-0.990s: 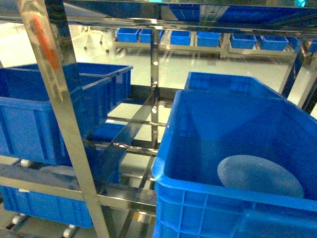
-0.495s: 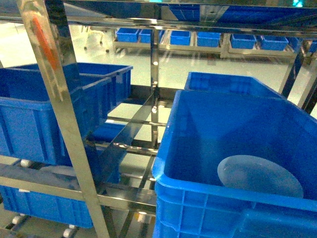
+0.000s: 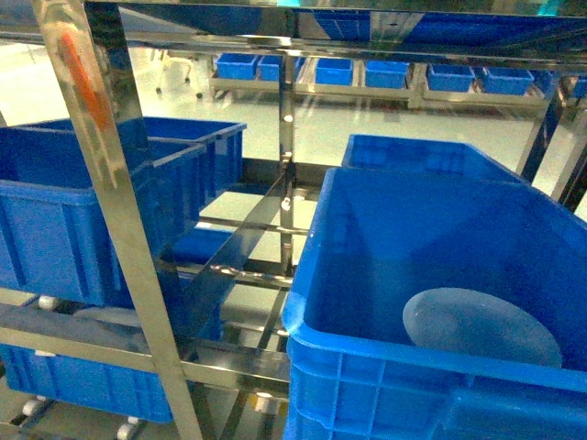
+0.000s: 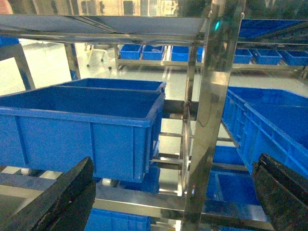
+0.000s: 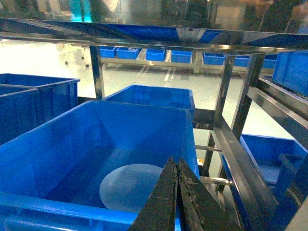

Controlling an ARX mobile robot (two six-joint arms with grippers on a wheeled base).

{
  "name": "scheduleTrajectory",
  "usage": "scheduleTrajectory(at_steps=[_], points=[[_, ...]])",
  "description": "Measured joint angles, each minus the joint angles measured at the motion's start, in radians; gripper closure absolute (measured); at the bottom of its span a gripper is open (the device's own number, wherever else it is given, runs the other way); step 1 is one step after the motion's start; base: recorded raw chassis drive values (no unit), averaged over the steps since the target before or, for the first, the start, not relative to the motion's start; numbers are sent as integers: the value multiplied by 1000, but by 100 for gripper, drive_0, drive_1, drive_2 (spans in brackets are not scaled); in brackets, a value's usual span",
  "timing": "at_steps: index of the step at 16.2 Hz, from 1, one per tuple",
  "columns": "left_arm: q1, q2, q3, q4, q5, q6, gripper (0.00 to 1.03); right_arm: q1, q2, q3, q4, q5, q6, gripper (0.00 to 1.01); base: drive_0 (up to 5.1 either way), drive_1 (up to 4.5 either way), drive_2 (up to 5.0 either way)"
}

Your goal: Place blue tray on left shelf second layer neatly

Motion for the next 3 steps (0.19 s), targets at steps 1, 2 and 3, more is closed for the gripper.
scheduleTrajectory(at_steps=[1, 2, 3], points=[[0, 0, 0, 0, 0, 0, 5, 0, 0, 0, 0, 0, -1, 98, 0, 0, 0], [0, 0, 0, 0, 0, 0, 5, 0, 0, 0, 0, 0, 0, 82, 0, 0, 0], [0, 0, 0, 0, 0, 0, 5, 0, 0, 0, 0, 0, 0, 55, 0, 0, 0]])
